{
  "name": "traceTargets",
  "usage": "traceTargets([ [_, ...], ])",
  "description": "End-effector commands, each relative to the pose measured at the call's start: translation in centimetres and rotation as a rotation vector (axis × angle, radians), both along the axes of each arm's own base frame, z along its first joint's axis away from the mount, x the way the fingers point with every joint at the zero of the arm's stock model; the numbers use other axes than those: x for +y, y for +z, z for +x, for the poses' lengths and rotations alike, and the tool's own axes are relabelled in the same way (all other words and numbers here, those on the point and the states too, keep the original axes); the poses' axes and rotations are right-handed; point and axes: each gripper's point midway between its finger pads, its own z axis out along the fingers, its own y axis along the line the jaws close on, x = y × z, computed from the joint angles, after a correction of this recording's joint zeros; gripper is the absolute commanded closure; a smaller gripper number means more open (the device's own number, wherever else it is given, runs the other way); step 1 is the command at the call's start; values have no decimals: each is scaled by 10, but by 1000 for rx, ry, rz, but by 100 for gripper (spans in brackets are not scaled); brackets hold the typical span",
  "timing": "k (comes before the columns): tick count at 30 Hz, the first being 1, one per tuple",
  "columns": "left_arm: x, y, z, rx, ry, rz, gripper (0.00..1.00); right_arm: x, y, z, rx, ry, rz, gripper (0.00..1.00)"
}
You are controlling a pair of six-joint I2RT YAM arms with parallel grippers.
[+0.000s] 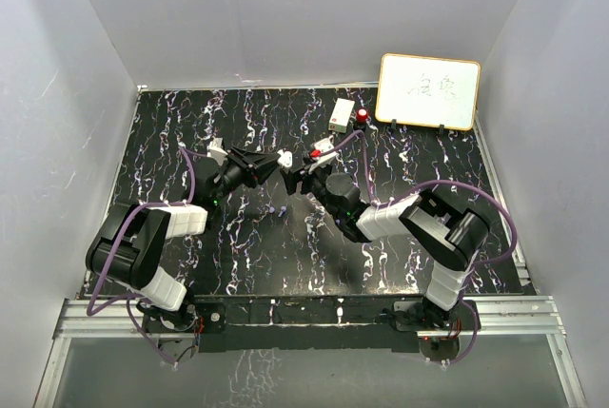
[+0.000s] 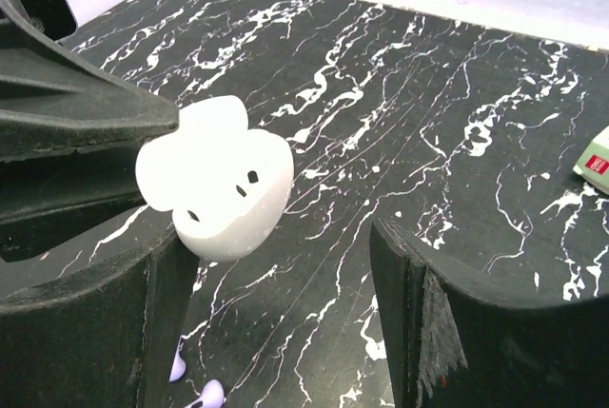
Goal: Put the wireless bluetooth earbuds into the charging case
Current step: Close the charging case.
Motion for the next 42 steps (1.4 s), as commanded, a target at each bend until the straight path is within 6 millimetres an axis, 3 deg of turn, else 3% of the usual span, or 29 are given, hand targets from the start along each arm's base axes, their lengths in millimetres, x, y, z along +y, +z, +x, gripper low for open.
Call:
traceTargets([
  [1,-1,19,-6,-65,-16,-14,100,-4,39,7,-115,-44,65,30],
  [19,-2,21,-8,-69,-20,-15,100,-24,37,13,-143,-139,10,29],
  [21,-2,21,-8,-69,-19,-15,100,-28,51,12,-170,-150,24,29],
  [34,-3,22,-8,-70,-22,-12,100,-35,56,9,-190,-168,17,28],
  [38,-1,18,-8,-66,-19,2,100,-61,43,12,-108,-283,-27,25],
  [42,2,-2,-3,-36,-13,41,100,-94,33,9,-26,-406,-69,16],
])
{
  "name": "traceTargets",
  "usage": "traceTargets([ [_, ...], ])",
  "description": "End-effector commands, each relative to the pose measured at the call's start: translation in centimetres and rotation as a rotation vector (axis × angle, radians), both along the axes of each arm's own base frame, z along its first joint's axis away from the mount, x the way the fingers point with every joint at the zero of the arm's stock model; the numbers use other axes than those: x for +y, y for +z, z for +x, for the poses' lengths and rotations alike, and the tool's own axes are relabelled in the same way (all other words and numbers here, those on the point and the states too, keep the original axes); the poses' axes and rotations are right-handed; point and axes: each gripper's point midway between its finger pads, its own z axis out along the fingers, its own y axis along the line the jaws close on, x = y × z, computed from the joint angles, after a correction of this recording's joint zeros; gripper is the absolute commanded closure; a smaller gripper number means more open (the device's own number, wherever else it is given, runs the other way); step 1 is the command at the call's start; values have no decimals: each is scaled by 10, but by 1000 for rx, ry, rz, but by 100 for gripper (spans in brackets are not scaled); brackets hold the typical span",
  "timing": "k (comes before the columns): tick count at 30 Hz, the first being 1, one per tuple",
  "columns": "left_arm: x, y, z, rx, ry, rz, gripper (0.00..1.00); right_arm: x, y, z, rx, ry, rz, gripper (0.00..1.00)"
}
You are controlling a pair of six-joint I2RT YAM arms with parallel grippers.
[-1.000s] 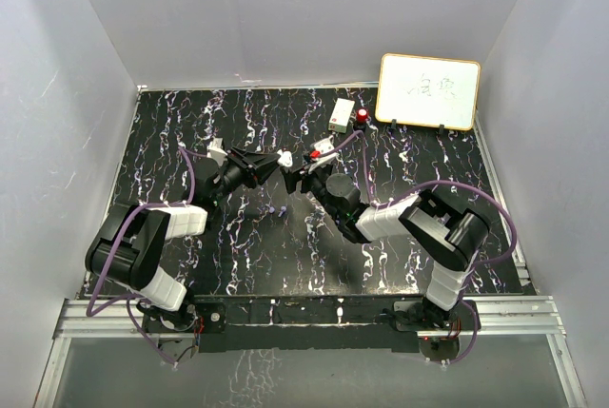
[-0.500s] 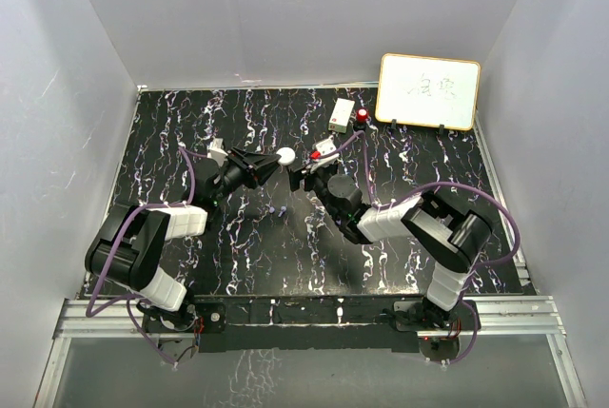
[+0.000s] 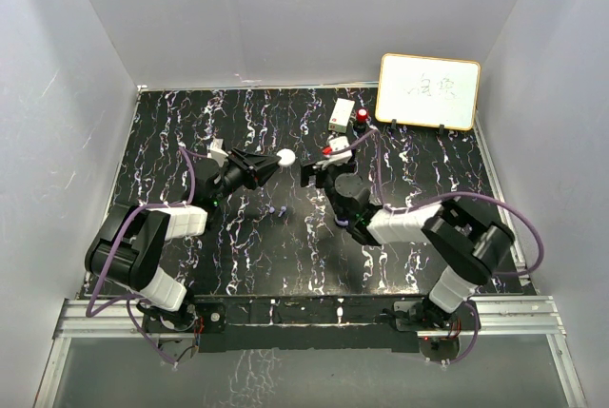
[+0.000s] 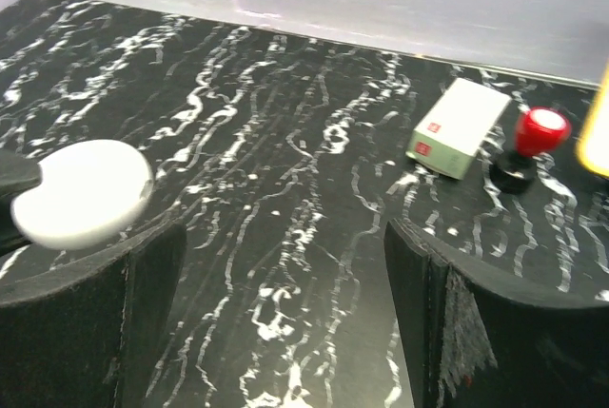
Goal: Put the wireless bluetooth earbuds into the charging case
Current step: Close the charging case, then place the charging case at the center of the board.
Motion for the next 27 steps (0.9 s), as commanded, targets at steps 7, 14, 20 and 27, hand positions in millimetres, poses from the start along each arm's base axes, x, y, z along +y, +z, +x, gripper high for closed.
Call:
traceTargets([
  [7,5,-36,24,-4,-21,56,100,-69,26,-22,116,-171,79,11],
  [14,20,-69,60,3,22,137,100,-77,26,-24,255,-77,81,4],
  [20,35,-90,81,31,37,236,100,-71,15,-36,330,5,82,4],
  [27,55,-114,92,91,48,281,100,-64,-9,-48,478,58,55,8],
])
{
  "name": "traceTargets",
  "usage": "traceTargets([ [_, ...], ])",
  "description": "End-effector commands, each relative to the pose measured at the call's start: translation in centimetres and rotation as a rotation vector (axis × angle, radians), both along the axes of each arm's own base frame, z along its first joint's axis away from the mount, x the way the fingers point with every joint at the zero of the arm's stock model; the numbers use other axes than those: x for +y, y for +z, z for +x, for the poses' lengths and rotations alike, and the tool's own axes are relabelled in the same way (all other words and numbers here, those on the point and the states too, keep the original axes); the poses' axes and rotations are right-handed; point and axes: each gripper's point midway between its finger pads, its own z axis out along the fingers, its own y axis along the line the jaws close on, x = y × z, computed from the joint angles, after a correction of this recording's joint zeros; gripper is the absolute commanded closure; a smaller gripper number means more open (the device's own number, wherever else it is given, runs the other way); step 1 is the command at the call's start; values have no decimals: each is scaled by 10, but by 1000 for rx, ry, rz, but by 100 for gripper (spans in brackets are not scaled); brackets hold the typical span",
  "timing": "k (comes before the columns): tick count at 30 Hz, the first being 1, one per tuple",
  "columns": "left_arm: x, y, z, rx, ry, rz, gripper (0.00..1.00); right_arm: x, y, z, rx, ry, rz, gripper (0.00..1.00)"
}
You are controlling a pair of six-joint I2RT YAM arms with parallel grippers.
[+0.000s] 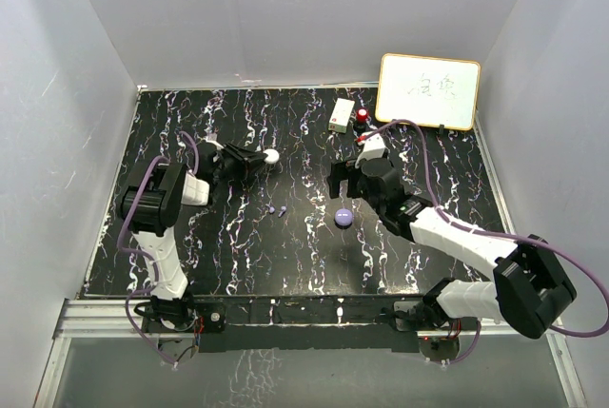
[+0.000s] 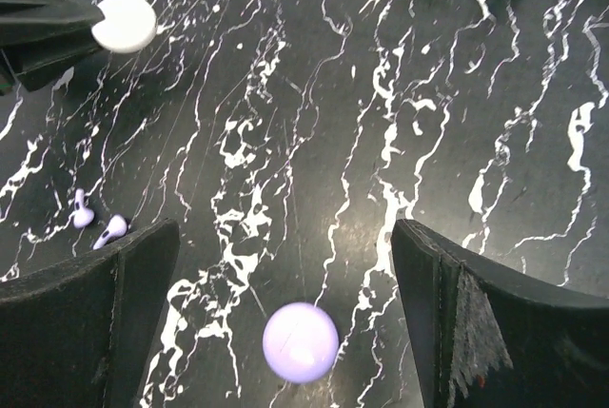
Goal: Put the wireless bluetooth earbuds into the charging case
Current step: Place the charging case at the center of the board.
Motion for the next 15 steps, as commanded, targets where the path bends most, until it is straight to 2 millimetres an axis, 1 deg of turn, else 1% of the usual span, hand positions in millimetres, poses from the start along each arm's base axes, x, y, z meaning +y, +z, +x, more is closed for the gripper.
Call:
traceTargets([
  [1,11,-11,5,17,-19,49,100,12,9,-5,62,47,59,8],
  [3,13,-15,6,29,-24,59,100,12,0,-9,113,43,56,8],
  [4,15,-16,6,31,-25,66,98,11,-6,-12,147,46,49,9],
  [5,16,-17,7,31,-27,70,94,12,-11,-15,173,49,48,9],
  [6,17,-18,7,34,-27,75,88,12,-15,-18,198,52,49,9],
  [10,23,-18,8,42,-23,90,54,13,-30,-30,260,64,58,9],
  [12,27,-17,7,46,-18,99,41,11,-33,-35,273,62,65,9],
  [15,34,-13,5,52,-10,118,13,9,-41,-42,305,64,61,9],
])
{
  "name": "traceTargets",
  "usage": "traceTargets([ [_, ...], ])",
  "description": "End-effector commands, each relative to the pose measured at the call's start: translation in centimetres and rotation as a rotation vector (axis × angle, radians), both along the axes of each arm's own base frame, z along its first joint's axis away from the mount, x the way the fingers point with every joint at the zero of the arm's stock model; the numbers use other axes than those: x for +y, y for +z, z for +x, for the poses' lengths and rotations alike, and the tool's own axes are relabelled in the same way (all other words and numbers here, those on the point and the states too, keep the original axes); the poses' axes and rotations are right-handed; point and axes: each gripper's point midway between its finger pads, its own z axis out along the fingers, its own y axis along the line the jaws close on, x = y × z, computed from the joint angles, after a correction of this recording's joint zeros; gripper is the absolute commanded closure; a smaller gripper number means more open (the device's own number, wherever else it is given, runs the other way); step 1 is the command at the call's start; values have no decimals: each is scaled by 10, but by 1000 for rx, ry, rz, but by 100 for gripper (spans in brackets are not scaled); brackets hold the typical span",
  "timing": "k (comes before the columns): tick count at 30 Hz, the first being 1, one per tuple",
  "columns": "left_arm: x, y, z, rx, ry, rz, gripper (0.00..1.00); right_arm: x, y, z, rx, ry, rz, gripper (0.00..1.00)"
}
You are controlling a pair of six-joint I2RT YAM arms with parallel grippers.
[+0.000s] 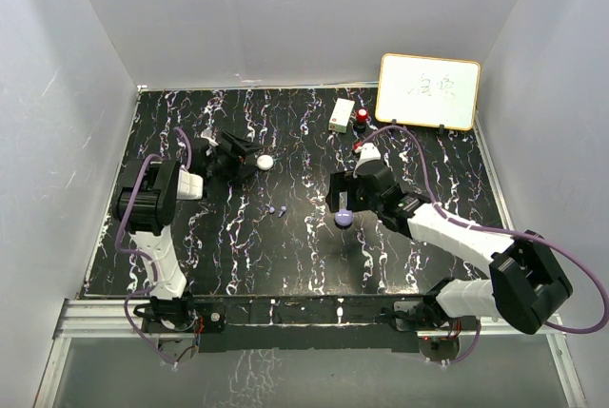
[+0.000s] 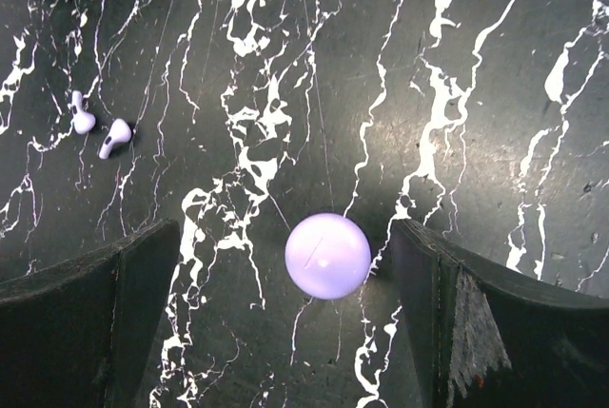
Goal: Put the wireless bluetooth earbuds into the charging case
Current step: Place the charging case at the center of the board, then pick up the charging case at the center of the board.
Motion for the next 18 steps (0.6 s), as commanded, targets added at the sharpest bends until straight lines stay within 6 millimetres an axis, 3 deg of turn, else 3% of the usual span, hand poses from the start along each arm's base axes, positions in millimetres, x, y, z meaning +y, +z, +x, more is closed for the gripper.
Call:
traceTargets([
  [1,13,12,-3,-6,3,54,4,3,0,-7,35,3,39,9],
  [7,17,49,-13,-94,-6,80,1,1,-26,-24,153,9,14,9],
  [18,-5,124,-77,-256,-87,178,1,-5,-55,-36,240,7,-54,12],
])
